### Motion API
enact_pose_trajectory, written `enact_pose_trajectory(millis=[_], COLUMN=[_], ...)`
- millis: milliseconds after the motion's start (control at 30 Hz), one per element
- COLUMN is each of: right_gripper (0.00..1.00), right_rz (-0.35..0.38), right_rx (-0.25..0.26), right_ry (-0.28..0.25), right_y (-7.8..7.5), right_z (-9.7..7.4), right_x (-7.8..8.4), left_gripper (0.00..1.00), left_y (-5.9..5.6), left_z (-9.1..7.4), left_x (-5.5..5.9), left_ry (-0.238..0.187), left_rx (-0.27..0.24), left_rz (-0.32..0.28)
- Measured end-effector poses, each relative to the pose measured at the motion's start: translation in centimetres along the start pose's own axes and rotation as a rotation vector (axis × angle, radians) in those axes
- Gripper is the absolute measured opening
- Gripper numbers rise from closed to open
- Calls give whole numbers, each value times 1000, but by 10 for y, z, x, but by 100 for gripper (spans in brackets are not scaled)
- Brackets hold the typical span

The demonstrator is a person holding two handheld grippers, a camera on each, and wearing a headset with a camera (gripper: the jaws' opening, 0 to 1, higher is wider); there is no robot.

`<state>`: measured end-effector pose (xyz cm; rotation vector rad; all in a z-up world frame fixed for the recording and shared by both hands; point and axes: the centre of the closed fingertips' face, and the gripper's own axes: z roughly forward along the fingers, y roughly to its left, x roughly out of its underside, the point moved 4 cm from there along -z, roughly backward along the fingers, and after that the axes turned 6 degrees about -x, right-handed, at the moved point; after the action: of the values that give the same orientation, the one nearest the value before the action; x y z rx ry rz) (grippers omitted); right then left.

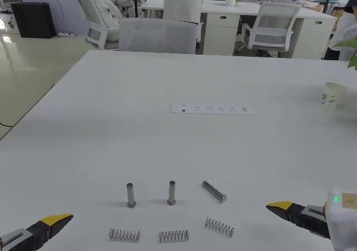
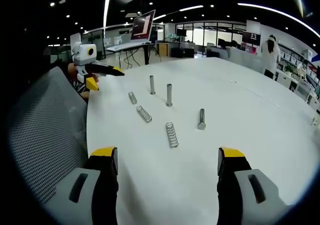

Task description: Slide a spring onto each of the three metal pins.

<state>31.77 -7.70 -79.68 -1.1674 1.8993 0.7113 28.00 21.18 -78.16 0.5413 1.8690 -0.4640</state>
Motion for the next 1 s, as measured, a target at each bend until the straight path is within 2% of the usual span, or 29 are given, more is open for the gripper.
enact_pose_trajectory(millis=[733,1000], right_gripper=[81,81], right_rz=[8,-22], right_rx=[2,-6], right_ry=[-3,-13], right_y=[-3,-12], right_z=[1,3], right_x=[-1,-18], left_gripper=[77,77], left_y=[2,3], left_z=[-1,-3], left_x=[1,0], left_ry=[1,-5], left_rx=[-8,-19], left_rz=[-3,-5])
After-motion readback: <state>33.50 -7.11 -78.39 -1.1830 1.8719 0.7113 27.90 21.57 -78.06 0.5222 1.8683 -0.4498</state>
